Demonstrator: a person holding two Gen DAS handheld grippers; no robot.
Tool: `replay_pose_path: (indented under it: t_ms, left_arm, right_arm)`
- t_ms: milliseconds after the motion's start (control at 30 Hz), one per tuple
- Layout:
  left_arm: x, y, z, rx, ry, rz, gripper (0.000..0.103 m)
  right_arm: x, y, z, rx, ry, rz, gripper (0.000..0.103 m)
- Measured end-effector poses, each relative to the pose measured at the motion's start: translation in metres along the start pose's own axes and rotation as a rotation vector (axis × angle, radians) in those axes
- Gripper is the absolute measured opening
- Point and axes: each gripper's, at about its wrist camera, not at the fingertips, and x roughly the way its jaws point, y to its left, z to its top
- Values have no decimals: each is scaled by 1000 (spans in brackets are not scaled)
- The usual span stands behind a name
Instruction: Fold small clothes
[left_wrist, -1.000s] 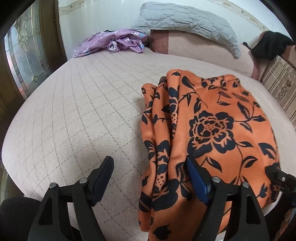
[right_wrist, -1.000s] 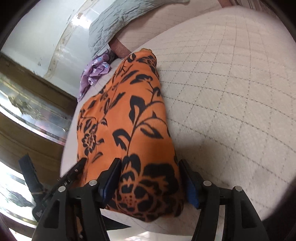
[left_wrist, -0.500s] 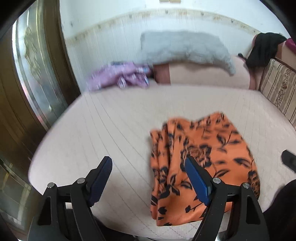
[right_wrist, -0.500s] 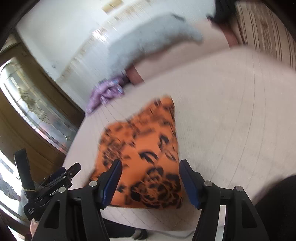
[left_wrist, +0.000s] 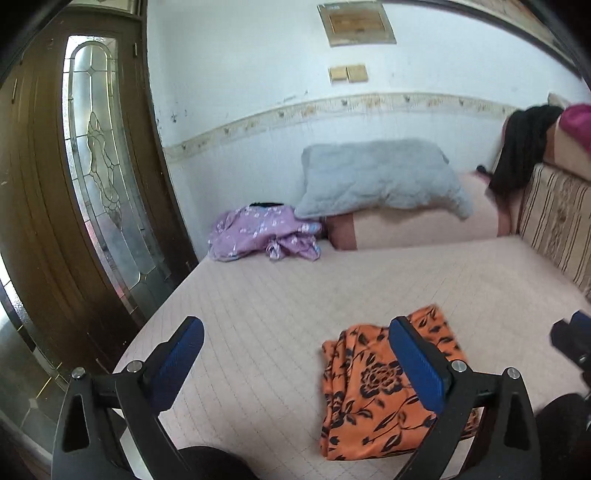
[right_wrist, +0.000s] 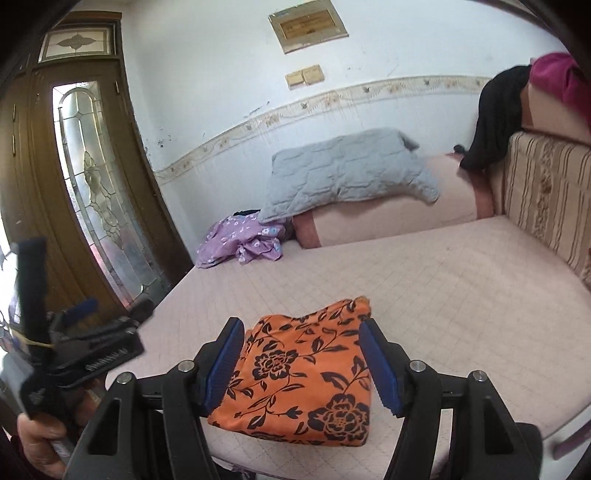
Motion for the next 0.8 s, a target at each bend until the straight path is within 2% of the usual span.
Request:
replay_pose_path:
  t_ms: [267,567,800]
  left_arm:
    - [-26,8,20,-27,-15,11,100]
    - [-52,12,35,-42,-94,28,101]
    - [-61,17,38,-67,-106,8,102]
  right_arm:
    - [-20,7,10,-11,-24,-61,68]
    - [-31,17,14,-51,-82,-100,72]
    - [-38,21,18,-86,-116,-133,74]
